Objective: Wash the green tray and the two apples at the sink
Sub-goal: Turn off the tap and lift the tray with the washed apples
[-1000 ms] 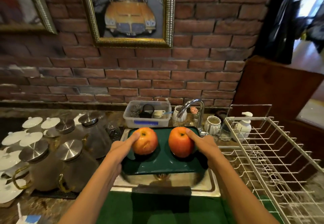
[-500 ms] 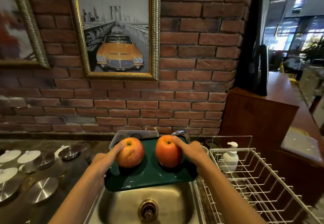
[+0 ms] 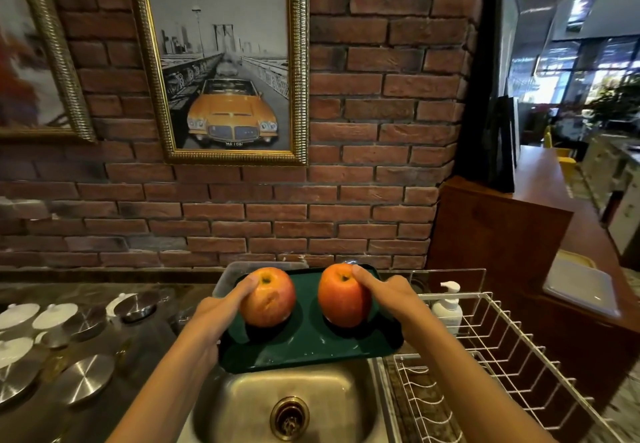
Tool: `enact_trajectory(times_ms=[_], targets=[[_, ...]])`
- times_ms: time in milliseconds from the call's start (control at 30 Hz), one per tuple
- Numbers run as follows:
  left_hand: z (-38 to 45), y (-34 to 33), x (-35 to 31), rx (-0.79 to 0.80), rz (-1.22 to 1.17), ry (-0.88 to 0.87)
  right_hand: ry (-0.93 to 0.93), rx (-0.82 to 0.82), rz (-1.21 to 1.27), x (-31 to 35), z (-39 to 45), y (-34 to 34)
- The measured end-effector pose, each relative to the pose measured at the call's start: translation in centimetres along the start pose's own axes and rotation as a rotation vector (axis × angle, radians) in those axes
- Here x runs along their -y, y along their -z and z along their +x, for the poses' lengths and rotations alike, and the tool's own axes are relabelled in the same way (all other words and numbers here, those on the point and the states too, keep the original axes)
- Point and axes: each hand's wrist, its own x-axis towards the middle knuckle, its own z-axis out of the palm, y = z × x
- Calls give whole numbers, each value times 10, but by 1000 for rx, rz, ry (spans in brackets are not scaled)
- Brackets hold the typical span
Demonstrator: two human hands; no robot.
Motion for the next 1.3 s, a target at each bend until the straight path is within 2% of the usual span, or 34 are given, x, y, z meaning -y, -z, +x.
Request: enact_trajectory(times_ms=[433,600,967,1300], targets=[[-28,-49,-17,60,-19,-18,22,-32,34,-9,-5,56],[-34,-98,-13,23,-32,-65,35,-18,14,-19,12,100],[-43,-228,8,-39,-53,11,87,9,-54,-48,60,215],[-54,-289,13,-41,-21,23,46,41,-53,-76,73,274]])
